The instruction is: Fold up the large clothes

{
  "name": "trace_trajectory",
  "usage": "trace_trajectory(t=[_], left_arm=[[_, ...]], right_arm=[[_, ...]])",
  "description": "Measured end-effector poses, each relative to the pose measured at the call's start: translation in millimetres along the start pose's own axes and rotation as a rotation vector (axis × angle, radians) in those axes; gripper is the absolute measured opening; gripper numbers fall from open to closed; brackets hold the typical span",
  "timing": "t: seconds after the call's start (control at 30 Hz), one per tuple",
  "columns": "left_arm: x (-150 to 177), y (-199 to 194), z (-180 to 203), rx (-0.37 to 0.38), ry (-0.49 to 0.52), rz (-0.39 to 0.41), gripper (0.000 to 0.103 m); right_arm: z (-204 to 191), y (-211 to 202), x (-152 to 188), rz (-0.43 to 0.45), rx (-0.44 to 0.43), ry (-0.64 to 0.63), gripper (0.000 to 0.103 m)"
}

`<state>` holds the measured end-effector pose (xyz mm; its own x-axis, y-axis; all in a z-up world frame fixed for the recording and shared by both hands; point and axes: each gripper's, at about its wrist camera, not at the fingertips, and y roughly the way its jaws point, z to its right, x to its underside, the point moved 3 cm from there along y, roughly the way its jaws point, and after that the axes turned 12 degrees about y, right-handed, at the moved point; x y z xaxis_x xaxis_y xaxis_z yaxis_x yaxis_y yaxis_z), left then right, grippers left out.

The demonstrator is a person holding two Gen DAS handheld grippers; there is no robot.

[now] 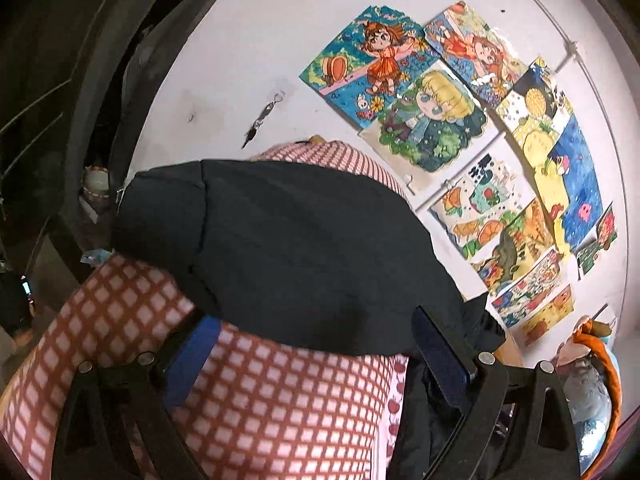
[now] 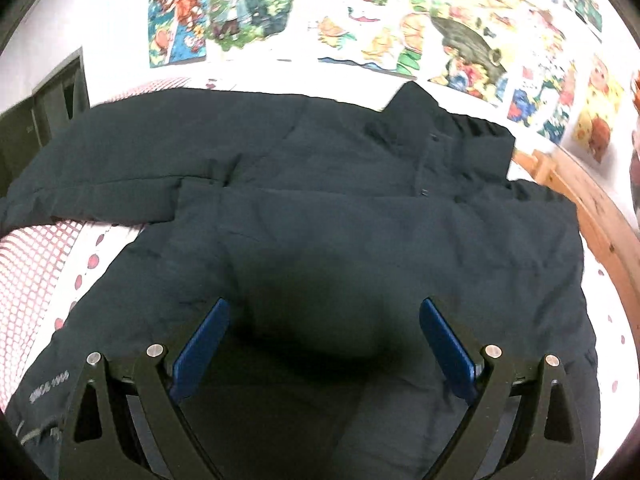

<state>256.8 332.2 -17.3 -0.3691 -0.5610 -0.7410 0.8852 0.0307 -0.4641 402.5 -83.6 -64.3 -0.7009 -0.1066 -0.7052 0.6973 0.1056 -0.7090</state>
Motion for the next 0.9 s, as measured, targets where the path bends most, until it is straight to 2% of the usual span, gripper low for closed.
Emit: trace_trajectory(t=[0.13,0.2,0.27,0.3,0.37,0.47,0.6,0.67,0.77,0.83,0.9], left_arm=[[-5.5,2.8,-8.0,-0.011,0.008,0.034,0.092],[-6.7,4.3,-11.2,-0.044,0.015,0.037,0.077],[-6.0,5.0,-16.2,-0.086,0.026,0.034,0.056],[-6.2,5.9,-18.2,-0.104,0.035,0.031,0.053],[-8.5,6.0,-19.5,-0.113,0.048,0.032,0.034],[-16.3,1.8,-7.9,-0.114,0.125,0.059,0.016],[-22.4,-12.3,12.7,-0.112,0.246,0.134,0.01],[-24.6,-19.4,19.6,-0.091,0.275,0.166,0.008],[-28.6,-31.5,29.2,-0.05,0.305,0.217,0.008],[-33.9,-40.6,43.1,-0.03,0.351,0.25,0.007],[-38.2,-49.6,65.3,-0.008,0.42,0.283,0.007]], right_arm=[[-23.5,17.9,-7.9,-0.011,0.039,-0.047,0.094],[-33.0,28.6,-12.3,-0.02,0.055,-0.064,0.094],[-42.7,36.7,-13.0,-0.032,0.067,-0.062,0.094],[-43.2,44.1,-12.0,-0.041,0.074,-0.054,0.094],[-46.7,57.4,-5.3,-0.066,0.08,-0.045,0.094],[-45.9,69.6,5.8,-0.078,0.082,-0.037,0.096],[-41.2,59.5,3.0,-0.061,0.06,-0.016,0.096],[-37.2,49.9,1.5,-0.059,0.043,0.004,0.096],[-19.8,19.5,4.8,-0.062,-0.014,0.066,0.096],[-3.9,-7.6,11.3,-0.067,-0.061,0.095,0.096],[13.1,-33.7,17.2,-0.048,-0.068,0.081,0.096]])
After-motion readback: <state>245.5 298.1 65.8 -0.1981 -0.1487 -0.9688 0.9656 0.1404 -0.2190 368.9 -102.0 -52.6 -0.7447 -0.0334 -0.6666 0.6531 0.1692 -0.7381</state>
